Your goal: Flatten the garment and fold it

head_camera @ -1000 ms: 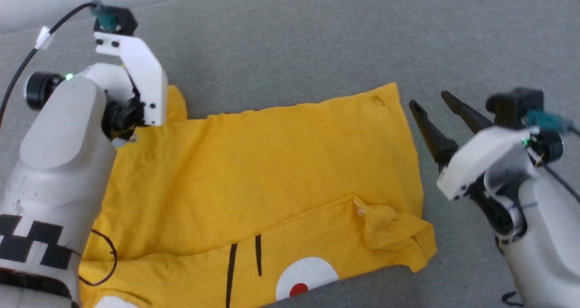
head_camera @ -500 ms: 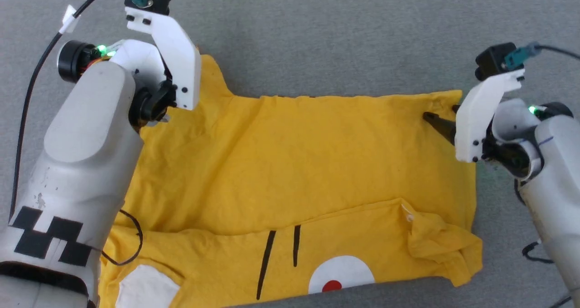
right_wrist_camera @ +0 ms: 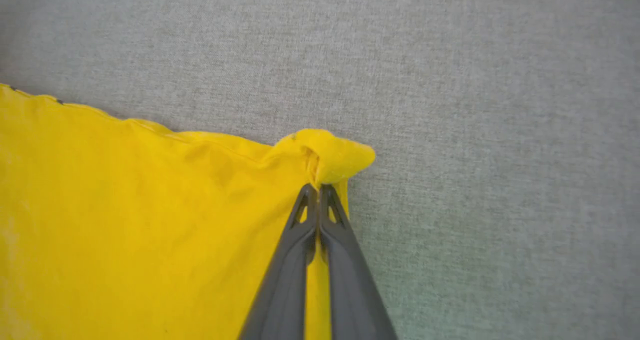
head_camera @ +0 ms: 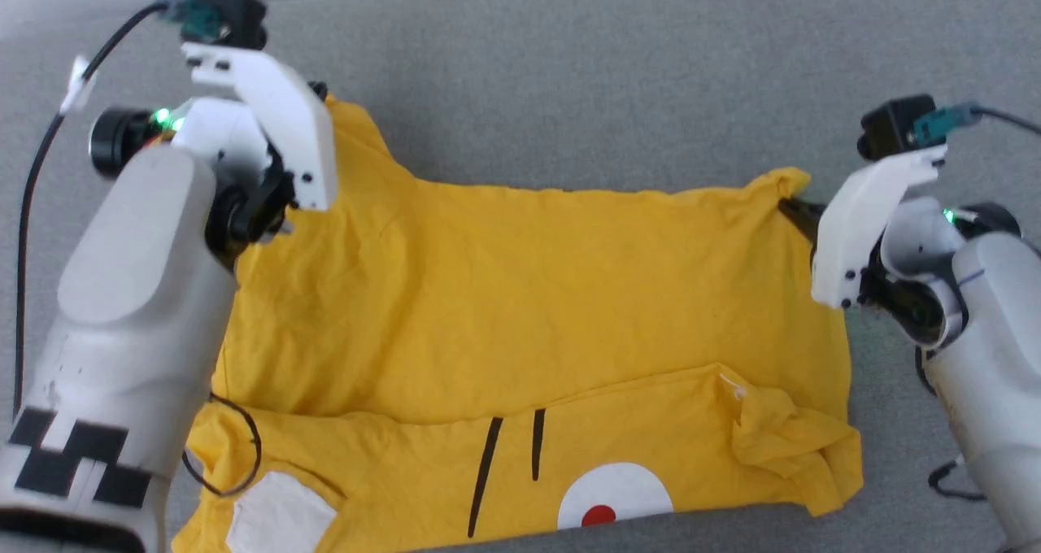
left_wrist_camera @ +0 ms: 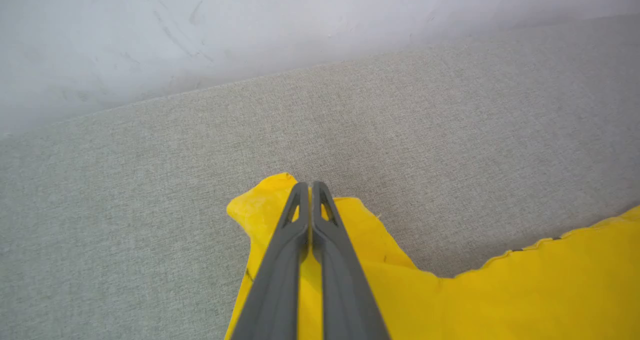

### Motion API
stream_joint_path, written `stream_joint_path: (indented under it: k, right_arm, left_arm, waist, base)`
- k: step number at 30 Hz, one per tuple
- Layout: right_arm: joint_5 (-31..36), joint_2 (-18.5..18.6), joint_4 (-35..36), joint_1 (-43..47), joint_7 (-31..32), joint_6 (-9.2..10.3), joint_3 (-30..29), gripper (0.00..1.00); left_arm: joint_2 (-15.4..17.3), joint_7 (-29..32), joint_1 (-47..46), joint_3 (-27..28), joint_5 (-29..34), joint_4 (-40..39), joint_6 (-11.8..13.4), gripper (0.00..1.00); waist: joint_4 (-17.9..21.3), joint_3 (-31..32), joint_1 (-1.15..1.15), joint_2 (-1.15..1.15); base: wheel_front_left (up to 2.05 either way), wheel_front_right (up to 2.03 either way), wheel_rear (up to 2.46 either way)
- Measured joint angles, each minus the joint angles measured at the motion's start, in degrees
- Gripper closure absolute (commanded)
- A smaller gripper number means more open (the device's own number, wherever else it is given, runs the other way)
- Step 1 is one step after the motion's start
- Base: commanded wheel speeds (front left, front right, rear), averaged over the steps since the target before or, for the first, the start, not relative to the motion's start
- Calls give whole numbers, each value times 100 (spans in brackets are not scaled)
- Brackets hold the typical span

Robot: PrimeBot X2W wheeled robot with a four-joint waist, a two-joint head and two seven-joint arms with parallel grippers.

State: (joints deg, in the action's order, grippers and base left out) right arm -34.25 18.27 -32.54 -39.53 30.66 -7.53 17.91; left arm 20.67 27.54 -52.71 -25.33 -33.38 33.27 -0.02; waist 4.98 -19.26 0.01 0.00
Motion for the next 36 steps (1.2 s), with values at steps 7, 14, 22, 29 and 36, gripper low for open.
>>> stream_joint_path:
  k: [7, 14, 22, 29, 36]
  right_arm:
    - [-9, -5, 371, 907, -595, -1, -118, 100]
    - [-162, -74, 702, 2228, -987, -1, -472, 100]
    - [-96, -146, 746, 3082, -1303, -2, -939, 0]
    - [25, -225, 1098, 3726, -1524, -1, -1062, 0]
    - [219, -264, 2299, 4475, -1586, -1, -1505, 0]
  left_arm:
    - [256, -700, 1302, 523, -380, -720, 298, 100]
    - [475, -1069, 3629, 1001, -780, -2090, 915, 100]
    - [312, -1081, 5443, 1012, -1067, -3085, 1425, 100]
    - [41, -1556, 5882, 988, -1084, -3023, 1526, 0]
    - [-107, -2726, 6042, 1154, -792, -3044, 1474, 0]
  waist:
    - [-33, 516, -1, 0]
    - [-109, 1158, -3, 0]
    - [-290, 1591, -2, 0]
    - [-342, 1770, -1, 0]
    - [-281, 1990, -1, 0]
  base:
    - [0, 0, 0]
    - [0, 0, 0]
    - [0, 0, 0]
    - [0, 0, 0]
    - [0, 0, 0]
